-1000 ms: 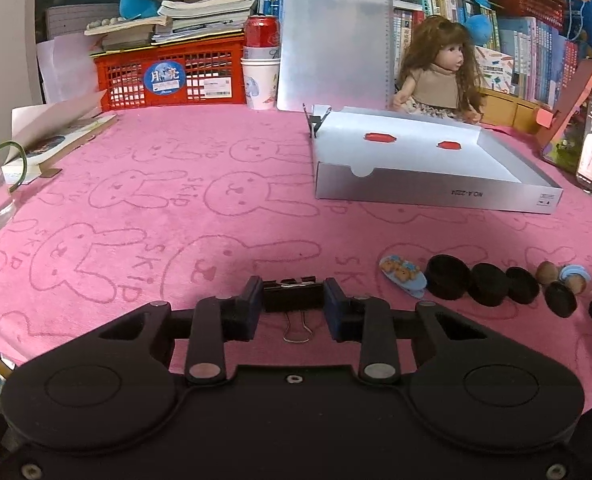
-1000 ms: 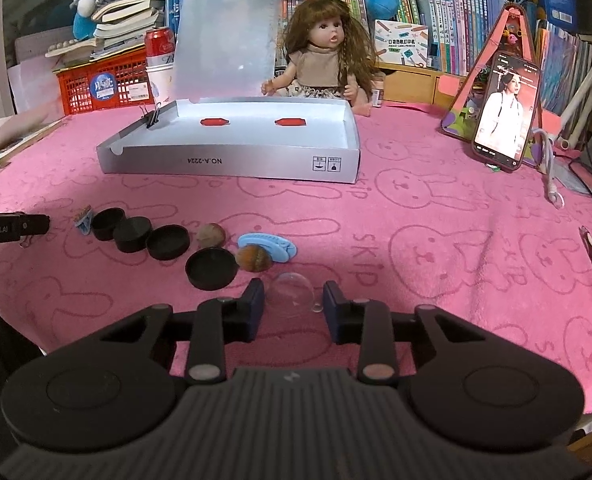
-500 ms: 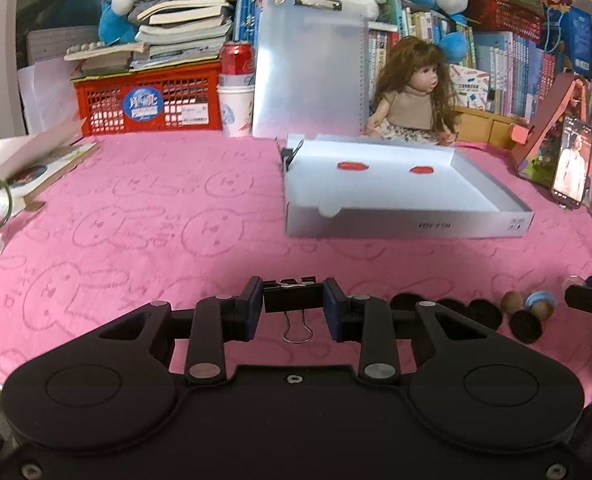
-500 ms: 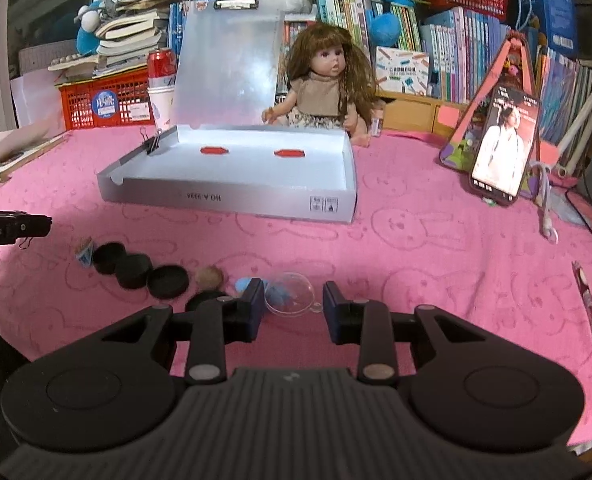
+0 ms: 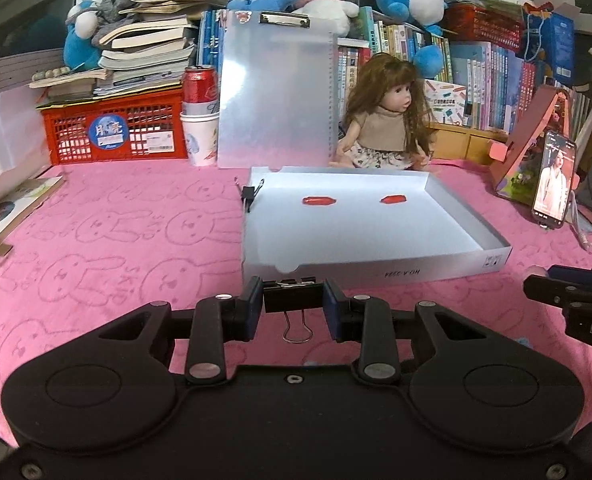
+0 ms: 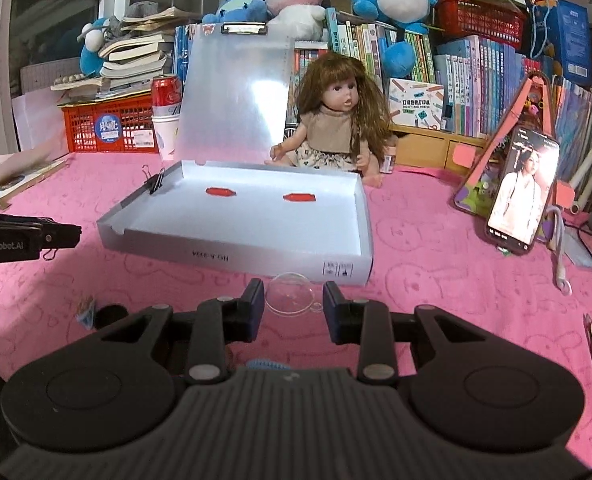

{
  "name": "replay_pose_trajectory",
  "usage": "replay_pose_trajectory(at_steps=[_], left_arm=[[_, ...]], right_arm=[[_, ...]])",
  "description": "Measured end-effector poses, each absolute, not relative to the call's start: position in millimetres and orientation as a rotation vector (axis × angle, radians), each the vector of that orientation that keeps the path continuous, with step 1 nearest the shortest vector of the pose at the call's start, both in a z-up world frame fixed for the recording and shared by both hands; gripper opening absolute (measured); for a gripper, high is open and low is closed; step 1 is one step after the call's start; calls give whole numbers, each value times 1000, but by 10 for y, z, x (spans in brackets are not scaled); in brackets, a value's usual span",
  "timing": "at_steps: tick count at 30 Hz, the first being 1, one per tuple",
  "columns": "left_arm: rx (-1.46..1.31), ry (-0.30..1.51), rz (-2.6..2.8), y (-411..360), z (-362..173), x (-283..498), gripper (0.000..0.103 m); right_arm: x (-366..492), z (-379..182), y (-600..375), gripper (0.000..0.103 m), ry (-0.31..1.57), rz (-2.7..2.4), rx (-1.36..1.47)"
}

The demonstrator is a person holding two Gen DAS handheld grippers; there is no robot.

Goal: Organize rigid objects
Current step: 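Carry the black binder clip over the white box with the left tool, then lower the black binder clip into the box with the left tool while the right tool lowers the clear ball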

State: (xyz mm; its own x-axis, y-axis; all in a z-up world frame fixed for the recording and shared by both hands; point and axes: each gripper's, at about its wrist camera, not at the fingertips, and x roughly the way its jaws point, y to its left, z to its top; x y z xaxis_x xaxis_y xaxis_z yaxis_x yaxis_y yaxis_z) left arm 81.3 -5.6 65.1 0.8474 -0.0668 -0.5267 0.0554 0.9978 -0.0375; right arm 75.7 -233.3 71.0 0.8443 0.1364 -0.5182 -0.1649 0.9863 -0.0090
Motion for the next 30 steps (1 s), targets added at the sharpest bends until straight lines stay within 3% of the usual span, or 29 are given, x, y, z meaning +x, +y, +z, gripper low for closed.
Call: replay_pose_trajectory(at_steps=[30], left_arm=[[-31,576,-79,-310,633,1843,31]], right_arm=[[1757,707,-2233,37,563,145,13]])
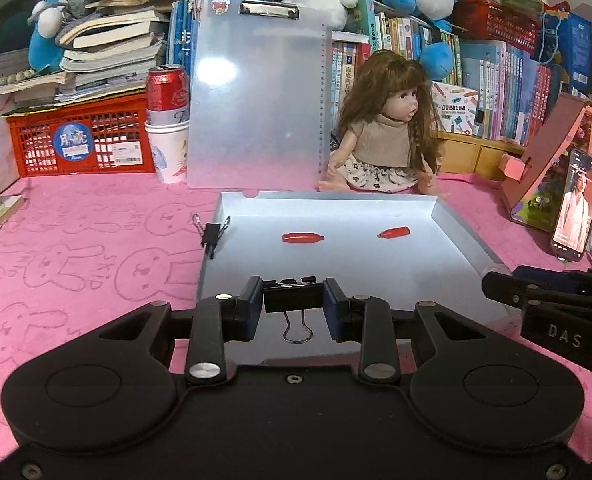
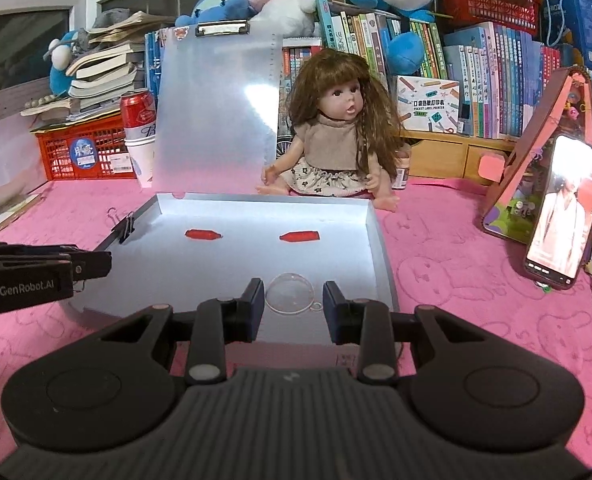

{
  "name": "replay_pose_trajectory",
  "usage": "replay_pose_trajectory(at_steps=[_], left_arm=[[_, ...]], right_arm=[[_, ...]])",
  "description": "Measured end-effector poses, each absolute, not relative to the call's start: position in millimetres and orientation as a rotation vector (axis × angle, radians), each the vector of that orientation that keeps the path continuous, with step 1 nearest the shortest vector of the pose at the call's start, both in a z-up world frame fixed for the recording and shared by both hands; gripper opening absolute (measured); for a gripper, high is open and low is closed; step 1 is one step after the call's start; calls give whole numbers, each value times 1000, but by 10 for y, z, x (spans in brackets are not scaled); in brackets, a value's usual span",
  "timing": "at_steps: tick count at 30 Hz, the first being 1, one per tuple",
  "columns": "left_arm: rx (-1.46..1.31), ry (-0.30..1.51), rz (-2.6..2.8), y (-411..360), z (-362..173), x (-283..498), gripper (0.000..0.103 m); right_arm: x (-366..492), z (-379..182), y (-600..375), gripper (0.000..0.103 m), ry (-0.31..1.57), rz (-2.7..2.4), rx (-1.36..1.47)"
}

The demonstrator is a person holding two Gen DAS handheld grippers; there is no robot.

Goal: Organize rigid objects
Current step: 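Lower the black binder clip into the box with the left tool while the right tool lowers the clear ball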

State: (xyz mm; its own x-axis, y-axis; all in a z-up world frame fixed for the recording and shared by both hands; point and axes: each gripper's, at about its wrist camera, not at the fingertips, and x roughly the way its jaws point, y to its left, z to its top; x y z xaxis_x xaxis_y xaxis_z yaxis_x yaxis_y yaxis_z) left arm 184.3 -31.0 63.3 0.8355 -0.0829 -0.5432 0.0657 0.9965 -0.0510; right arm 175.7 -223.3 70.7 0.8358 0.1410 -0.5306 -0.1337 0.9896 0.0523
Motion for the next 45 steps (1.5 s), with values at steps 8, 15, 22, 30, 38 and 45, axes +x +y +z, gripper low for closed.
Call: replay_pose_trajectory(at_steps=[8,15,22,30,38,45], left_arm=[[-61,619,-83,-368,518,2151,31],[-46,615,-72,-428,349,2374,31],[-47,621,-66,-442,193,2551,31],[-111,651,-54,-309,89,2756,31],[-84,668,-106,-321,70,2865,31],[-84,679,-110,-326,54,2948,31]], right_arm=[[2095,603,-2155,37,579,134,26],[2318,510,-2144,37,595,129,48],[2467,445,-2166,37,598,126,65],[2559,360,-2155,37,610,116,68],[2621,351,-2112,37,610,115,52],[2684,332,-2102,37,618,110,56]])
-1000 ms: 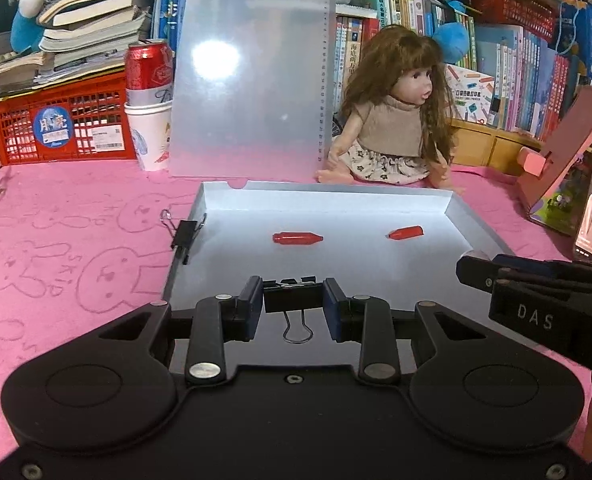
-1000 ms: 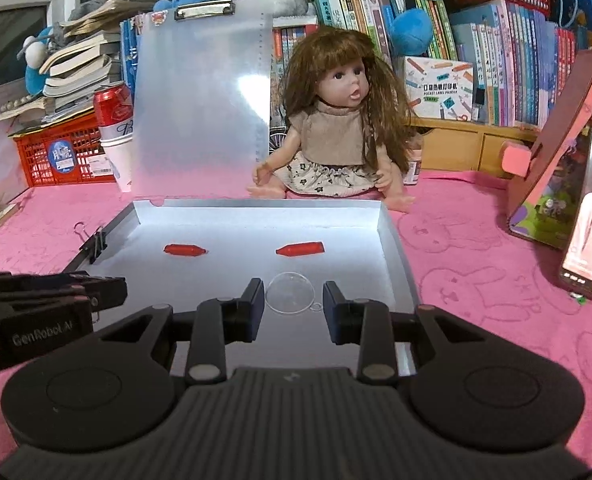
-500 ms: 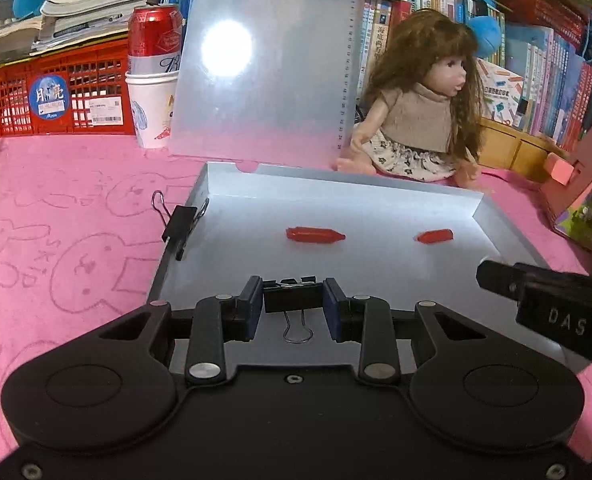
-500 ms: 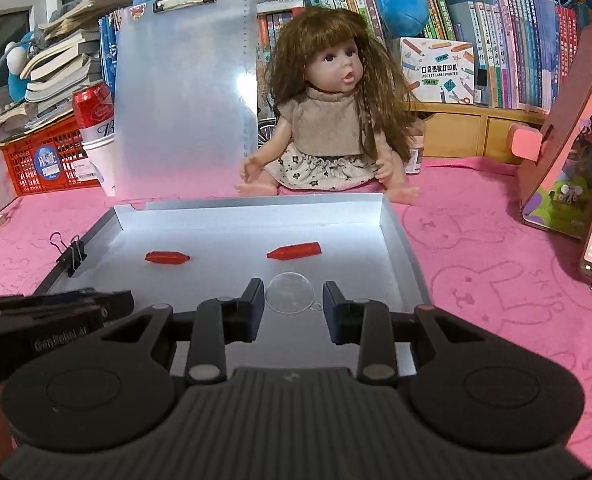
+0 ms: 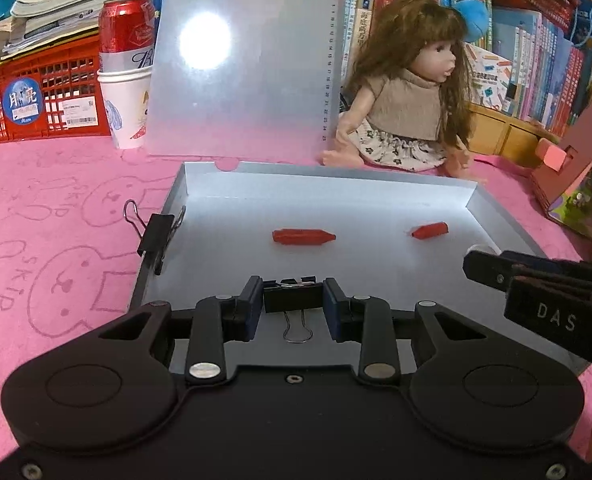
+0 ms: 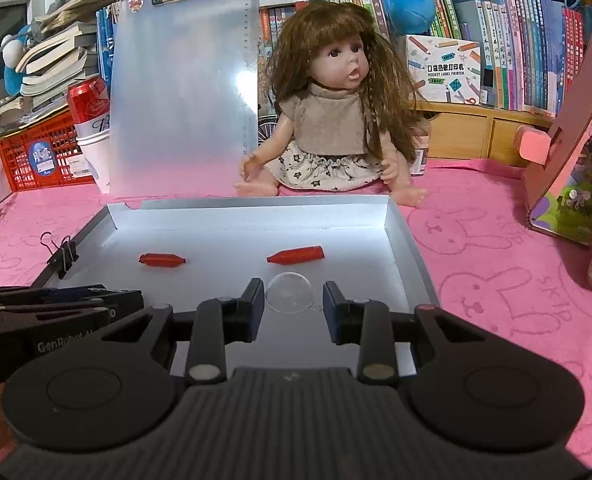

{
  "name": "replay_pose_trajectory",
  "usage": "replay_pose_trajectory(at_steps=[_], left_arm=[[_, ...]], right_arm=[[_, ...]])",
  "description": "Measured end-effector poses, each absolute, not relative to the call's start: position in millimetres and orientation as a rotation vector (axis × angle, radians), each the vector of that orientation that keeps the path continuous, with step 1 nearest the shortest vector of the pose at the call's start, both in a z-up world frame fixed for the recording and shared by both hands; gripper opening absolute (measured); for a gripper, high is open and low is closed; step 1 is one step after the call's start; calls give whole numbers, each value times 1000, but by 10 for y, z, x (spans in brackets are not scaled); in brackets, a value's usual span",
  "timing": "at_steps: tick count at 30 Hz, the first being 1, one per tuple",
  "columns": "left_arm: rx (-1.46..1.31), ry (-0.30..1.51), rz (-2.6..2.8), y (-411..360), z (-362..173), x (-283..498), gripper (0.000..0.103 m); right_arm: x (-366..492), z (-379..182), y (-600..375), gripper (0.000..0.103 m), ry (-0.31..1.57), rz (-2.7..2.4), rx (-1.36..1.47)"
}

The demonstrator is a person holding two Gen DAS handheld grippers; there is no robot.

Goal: Organize rigid objects
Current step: 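Lower the black binder clip into the box with the left tool while the right tool lowers the clear ball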

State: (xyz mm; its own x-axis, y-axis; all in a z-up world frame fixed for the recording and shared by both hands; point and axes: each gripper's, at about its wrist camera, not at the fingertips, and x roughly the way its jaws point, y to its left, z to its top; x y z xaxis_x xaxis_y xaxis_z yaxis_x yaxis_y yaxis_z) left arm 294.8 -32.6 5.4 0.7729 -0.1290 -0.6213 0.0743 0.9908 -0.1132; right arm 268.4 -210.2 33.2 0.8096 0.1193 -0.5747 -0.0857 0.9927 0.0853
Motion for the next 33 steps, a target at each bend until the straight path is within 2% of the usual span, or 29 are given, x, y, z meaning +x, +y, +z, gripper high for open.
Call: replay_pose_trajectory(at_steps=[15,33], left_arm=[[-80,671,-76,-178,34,3194,31],[-69,772,-107,-394,99,3475,31]], right_arm=[[2853,244,-2155,37,647,90,62],[3250,244,-2155,38,789,99,84]])
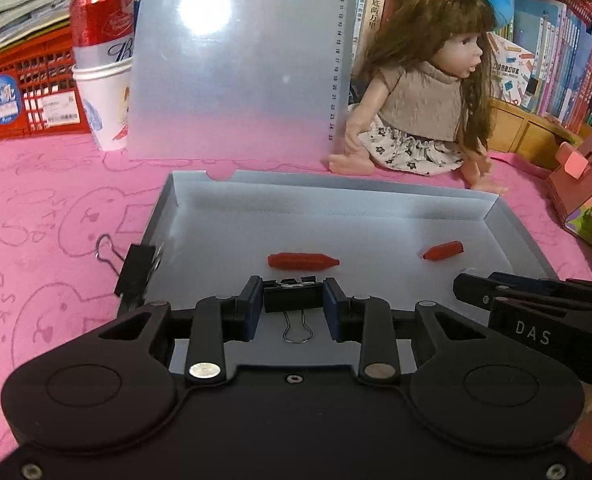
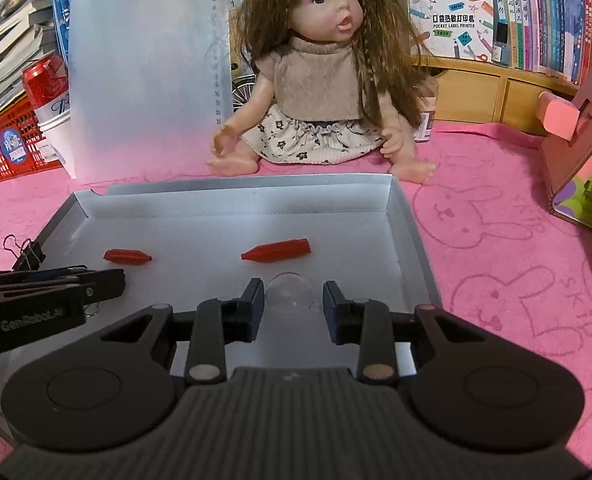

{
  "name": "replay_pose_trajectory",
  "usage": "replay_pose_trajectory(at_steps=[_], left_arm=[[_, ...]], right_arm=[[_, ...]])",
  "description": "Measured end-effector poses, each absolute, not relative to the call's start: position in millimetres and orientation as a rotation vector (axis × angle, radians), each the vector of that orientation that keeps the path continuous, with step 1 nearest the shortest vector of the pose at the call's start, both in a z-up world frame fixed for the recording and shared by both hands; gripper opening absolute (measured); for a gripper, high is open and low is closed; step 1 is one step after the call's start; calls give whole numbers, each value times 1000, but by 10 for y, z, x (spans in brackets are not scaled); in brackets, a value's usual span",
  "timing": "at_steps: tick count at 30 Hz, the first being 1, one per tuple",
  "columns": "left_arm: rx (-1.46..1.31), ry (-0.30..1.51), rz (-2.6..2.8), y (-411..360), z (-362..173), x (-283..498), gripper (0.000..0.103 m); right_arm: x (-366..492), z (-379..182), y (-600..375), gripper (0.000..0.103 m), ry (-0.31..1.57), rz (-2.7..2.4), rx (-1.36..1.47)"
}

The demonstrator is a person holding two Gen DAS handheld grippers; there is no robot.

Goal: Organize rigid objects
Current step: 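Lower the black binder clip into the box with the left tool while the right tool lowers the clear ball, then open the left tool to drop the binder clip while the right tool releases the clear ball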

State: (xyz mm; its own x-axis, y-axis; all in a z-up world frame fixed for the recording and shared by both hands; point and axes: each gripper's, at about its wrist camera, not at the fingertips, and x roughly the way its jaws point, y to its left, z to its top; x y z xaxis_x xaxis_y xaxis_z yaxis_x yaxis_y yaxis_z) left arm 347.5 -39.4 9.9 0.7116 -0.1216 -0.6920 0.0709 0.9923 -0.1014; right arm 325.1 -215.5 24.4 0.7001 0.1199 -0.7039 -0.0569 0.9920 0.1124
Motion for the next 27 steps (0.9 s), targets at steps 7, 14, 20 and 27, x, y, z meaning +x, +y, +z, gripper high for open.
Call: replay_pose_trajectory(at_steps=[7,14,20,27], left_arm=[[-33,758,-105,-450,79,3496,31],[-8,746,-105,-478,63,3477,31],[-3,739,-126,-488,62,3463,45],[-34,738,-139,-427,122,3384,58]], right_arm=[[3290,238,-2142,38,791,100,87],[3280,233,-2162,38,779,104,111],[3285,236,-2177,49,776,97,118],[3172,267,-2257,67,744,80,157]])
